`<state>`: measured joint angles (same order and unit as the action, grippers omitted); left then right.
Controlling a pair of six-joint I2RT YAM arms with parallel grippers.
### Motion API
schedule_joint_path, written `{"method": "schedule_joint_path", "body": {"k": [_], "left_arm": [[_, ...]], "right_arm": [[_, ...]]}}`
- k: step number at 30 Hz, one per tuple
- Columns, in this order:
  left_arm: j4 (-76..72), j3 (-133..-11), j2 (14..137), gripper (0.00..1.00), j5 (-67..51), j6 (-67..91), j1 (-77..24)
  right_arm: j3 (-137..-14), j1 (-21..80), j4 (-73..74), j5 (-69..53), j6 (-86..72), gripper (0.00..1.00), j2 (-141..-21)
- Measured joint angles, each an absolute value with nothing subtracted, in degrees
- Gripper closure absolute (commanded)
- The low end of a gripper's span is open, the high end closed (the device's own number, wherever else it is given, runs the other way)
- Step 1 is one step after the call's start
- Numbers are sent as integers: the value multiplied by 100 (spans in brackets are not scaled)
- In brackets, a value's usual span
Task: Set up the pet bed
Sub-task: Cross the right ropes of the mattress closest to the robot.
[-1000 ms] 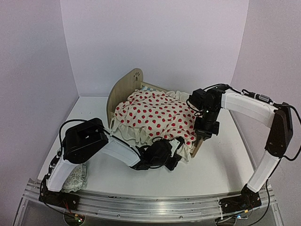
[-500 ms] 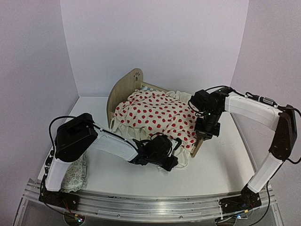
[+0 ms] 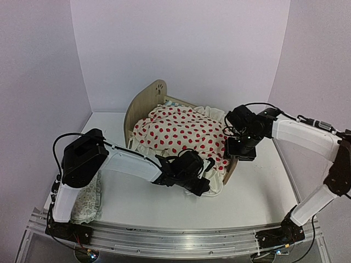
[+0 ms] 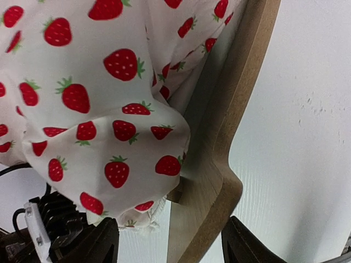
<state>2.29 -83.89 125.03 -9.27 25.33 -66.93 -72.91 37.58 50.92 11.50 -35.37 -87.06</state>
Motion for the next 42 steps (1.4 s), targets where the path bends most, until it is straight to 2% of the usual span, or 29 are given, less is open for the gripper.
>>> {"method": "schedule_joint_path", "body": {"k": [3, 8, 10, 12, 15, 21, 36, 37, 40, 41, 42], "left_arm": [[311, -8435, 12503, 99, -951, 2531, -6676], [492, -8442, 12503, 89, -1001, 2497, -6667], [579, -8442, 12503, 80, -1052, 2500, -6667], [679, -8442, 12503, 63, -1094, 2502, -6667], [789, -8431, 12503, 46, -1117, 2497, -6667], [916, -8420, 12486, 43, -917, 2350, -6667], [1152, -8868, 12455, 62, -470, 1468, -6667], [1135, -8931, 12455, 68, -444, 1454, -6667], [1041, -8993, 12453, 94, -392, 1398, -6667], [1040, -8993, 12452, 99, -370, 1355, -6667], [1045, -8993, 12451, 100, -337, 1348, -6667]], "right_arm": [[-7004, 3758, 4697, 1150, -3514, 34, -8195], [-6154, 3758, 4051, 1012, -3644, 35, -7336], [-5727, 3758, 3896, 926, -3753, 35, -7107], [-5383, 3758, 3853, 873, -3854, 35, -6995], [-5060, 3758, 3791, 814, -3964, 35, -6965], [-5033, 3758, 3678, 801, -3989, 36, -6958], [-5033, 3758, 3642, 754, -3983, 37, -6958], [-5033, 3758, 3642, 749, -3982, 37, -6958], [-5030, 3758, 3641, 749, -3953, 37, -6958], [-5023, 3758, 3639, 749, -3941, 38, -6957], [-5016, 3758, 3640, 749, -3925, 38, -6956]]}}
